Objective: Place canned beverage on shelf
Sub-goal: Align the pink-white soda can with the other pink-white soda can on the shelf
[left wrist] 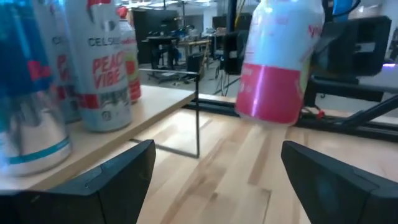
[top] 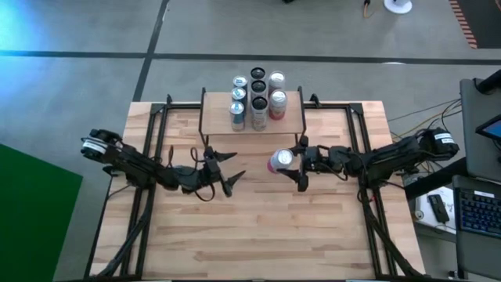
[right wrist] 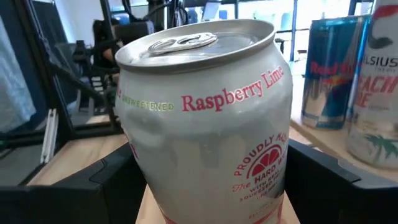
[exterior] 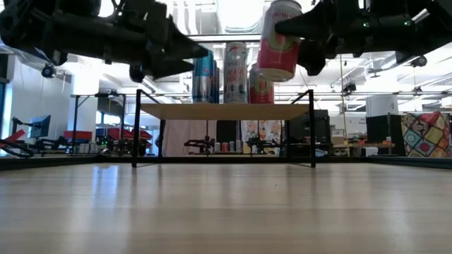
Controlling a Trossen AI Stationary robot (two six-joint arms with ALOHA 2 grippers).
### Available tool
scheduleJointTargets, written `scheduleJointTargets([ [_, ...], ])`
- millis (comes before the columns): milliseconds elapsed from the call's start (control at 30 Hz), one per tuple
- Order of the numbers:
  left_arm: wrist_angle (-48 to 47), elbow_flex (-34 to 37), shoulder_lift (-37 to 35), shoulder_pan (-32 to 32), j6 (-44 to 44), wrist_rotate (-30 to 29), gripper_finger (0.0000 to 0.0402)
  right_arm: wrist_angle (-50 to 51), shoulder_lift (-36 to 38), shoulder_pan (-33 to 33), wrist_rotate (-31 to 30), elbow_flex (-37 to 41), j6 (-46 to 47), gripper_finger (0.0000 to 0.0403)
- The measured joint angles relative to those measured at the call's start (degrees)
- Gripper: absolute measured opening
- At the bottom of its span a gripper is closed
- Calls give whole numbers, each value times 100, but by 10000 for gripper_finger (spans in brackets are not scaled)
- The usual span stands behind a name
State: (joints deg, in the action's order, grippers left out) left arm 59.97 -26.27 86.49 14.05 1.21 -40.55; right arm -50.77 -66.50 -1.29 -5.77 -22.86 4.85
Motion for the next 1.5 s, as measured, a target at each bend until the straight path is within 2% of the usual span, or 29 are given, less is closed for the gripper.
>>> scheduleJointTargets([
  [167,-48,155,-166,-71,-87,98,334,160,-16,207,86,-151,1,304],
  [367,-35,358,-357,-217,-73,158,334,326,-45,444,483,-371,3,304],
  [567,-52,605,-598,-296,43,184,334,448,-51,515,547,-386,65,304],
  [700,361,625,-722,-302,-3,282,334,462,-50,429,648,-256,234,304],
  [933,293,165,-859,-251,-103,966,334,373,-34,369,626,-171,353,304],
  [1233,-1382,-666,-793,-254,-359,823,334,379,-35,474,612,-241,151,304],
  [1500,-1051,-972,-724,-252,-574,1003,334,418,-114,991,592,-476,-43,304],
])
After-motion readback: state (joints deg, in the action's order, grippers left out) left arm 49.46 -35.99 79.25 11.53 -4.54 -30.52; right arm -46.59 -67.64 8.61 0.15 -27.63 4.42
